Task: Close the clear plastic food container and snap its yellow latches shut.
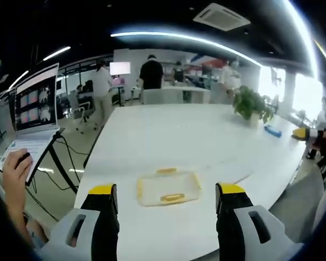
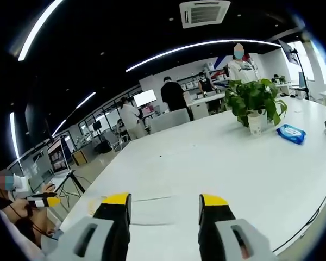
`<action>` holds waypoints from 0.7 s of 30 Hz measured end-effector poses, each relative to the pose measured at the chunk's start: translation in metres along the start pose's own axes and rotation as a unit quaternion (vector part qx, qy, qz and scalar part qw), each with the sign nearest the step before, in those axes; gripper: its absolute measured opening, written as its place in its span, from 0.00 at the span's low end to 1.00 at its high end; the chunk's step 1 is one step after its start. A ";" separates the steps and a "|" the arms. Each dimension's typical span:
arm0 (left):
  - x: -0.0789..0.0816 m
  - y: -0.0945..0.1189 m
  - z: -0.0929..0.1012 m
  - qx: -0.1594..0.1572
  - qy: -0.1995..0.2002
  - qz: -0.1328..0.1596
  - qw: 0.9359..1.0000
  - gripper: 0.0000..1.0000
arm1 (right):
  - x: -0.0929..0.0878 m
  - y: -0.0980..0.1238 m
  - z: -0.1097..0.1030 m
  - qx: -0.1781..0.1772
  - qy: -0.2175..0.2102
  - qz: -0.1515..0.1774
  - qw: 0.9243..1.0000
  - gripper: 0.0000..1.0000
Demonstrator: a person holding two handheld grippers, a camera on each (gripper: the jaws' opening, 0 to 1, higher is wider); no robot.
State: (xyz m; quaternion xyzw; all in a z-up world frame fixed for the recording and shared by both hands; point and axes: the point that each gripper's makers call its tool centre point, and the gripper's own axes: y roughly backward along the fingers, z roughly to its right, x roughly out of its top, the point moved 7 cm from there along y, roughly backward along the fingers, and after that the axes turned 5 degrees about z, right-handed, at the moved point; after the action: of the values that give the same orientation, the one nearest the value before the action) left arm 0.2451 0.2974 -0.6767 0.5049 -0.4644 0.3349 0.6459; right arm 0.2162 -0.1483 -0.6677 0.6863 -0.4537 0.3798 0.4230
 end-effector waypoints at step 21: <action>0.001 -0.002 0.000 -0.002 0.000 0.000 1.000 0.72 | -0.001 -0.001 -0.003 0.004 -0.003 0.001 1.000 0.47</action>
State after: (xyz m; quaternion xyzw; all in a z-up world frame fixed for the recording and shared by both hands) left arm 0.2466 0.2966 -0.6766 0.5037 -0.4654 0.3341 0.6466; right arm 0.2165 -0.1452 -0.6675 0.6887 -0.4540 0.3797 0.4188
